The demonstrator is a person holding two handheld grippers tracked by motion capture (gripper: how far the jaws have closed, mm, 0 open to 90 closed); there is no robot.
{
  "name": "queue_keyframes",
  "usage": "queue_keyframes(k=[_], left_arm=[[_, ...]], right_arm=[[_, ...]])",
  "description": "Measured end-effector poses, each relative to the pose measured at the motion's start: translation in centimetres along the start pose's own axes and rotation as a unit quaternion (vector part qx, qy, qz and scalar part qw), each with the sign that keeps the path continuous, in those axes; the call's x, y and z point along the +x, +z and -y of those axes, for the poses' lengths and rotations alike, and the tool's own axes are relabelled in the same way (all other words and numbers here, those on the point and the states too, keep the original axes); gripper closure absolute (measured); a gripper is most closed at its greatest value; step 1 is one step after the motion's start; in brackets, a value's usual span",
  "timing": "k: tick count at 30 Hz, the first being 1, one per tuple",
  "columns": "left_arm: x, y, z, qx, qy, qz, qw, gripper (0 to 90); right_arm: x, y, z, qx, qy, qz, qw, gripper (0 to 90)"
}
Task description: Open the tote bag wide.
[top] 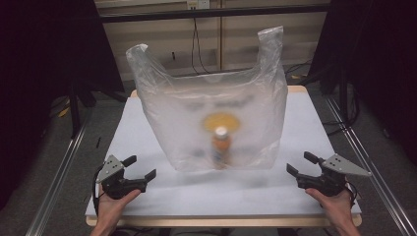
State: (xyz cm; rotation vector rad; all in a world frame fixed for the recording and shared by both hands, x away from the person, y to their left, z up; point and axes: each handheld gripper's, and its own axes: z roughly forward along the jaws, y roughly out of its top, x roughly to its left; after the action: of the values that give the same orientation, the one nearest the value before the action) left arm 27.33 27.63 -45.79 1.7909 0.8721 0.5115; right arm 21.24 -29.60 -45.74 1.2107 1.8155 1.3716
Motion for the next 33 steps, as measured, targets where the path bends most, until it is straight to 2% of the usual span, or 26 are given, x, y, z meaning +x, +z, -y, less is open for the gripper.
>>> queue_keyframes(k=[3,6,7,9,10,11,13,14,15,17,19,20,21,22,24,25,26,27,28,29,30,31,33], left_arm=[[0.0,0.1,0.0,0.003,-0.004,0.012,0.9999,9.9],[0.1,0.2,0.0,0.006,-0.009,0.020,0.9998,17.3],[0.2,0.2,0.0,0.008,-0.015,0.022,0.9996,17.3],[0.3,0.1,0.0,0.008,-0.012,0.020,0.9997,18.3],[0.2,0.2,0.0,0.009,-0.022,0.028,0.9993,19.1],[0.2,0.2,0.0,0.009,-0.022,0.028,0.9993,19.3],[0.2,0.2,0.0,0.014,-0.015,0.037,0.9991,20.5],[0.2,0.2,0.0,0.014,-0.015,0.037,0.9991,20.6],[0.1,0.3,-0.1,0.016,-0.016,0.042,0.9989,23.7],[-0.1,0.3,-0.1,0.019,-0.011,0.051,0.9985,28.1],[-0.2,0.2,-0.1,0.021,-0.008,0.050,0.9985,35.5],[-0.3,0.1,-0.1,0.018,-0.014,0.059,0.9980,35.5],[-0.1,-0.1,-0.2,0.014,-0.028,0.078,0.9965,43.8],[-0.1,-0.1,-0.2,0.012,-0.033,0.083,0.9959,47.3],[-0.1,-0.2,-0.4,0.013,-0.030,0.099,0.9945,49.8],[-0.1,-0.2,-0.4,0.013,-0.030,0.099,0.9945,51.0],[-0.1,-0.2,-0.5,0.016,-0.024,0.108,0.9937,51.0],[-0.2,-0.2,-0.6,0.018,-0.020,0.118,0.9927,57.3],[-0.5,-0.4,-0.9,0.023,-0.017,0.133,0.9907,59.2],[-0.5,-0.4,-0.9,0.023,-0.017,0.133,0.9907,62.1],[-0.7,-0.6,-1.0,0.021,-0.022,0.146,0.9888,64.6],[-0.7,-0.6,-1.0,0.021,-0.022,0.146,0.9888,65.7],[-0.8,-0.9,-1.2,0.013,-0.028,0.159,0.9868,68.4]], right_arm=[[0.0,0.1,0.0,0.000,0.009,0.000,1.0000,21.2],[-0.1,0.1,0.0,0.007,0.002,-0.001,1.0000,24.8],[0.0,0.2,0.0,0.009,0.004,-0.001,1.0000,27.0],[0.0,0.2,0.0,0.011,0.002,-0.003,0.9999,28.3],[0.0,0.3,0.1,0.016,0.002,-0.008,0.9998,33.0],[0.0,0.3,0.1,0.016,0.002,-0.008,0.9998,33.0],[-0.1,0.4,0.1,0.016,0.007,-0.018,0.9997,43.2],[-0.1,0.4,0.1,0.016,0.007,-0.018,0.9997,43.2],[-0.3,0.4,0.0,0.017,0.008,-0.023,0.9996,52.1],[-0.5,0.4,0.0,0.014,0.009,-0.031,0.9994,58.4],[-0.7,0.4,-0.1,0.012,0.010,-0.044,0.9989,66.9],[-0.7,0.4,-0.1,0.012,0.010,-0.044,0.9989,66.9],[-0.7,0.5,-0.3,0.010,0.010,-0.056,0.9983,73.6],[-0.7,0.5,-0.5,0.010,0.007,-0.065,0.9978,76.6],[-0.6,0.4,-0.7,0.005,0.007,-0.074,0.9972,80.9],[-0.6,0.4,-0.7,0.005,0.007,-0.074,0.9972,80.9],[-0.6,0.4,-0.8,0.006,0.008,-0.078,0.9969,83.7],[-0.6,0.3,-0.9,0.011,0.009,-0.079,0.9968,86.1],[-0.5,0.2,-1.1,0.015,0.013,-0.091,0.9957,90.0],[-0.5,0.2,-1.1,0.015,0.013,-0.091,0.9957,90.0],[-0.4,0.1,-1.4,0.019,0.012,-0.094,0.9953,90.0],[-0.4,0.1,-1.4,0.019,0.012,-0.094,0.9953,90.0],[0.0,0.0,-1.9,0.019,0.015,-0.111,0.9936,90.0]])
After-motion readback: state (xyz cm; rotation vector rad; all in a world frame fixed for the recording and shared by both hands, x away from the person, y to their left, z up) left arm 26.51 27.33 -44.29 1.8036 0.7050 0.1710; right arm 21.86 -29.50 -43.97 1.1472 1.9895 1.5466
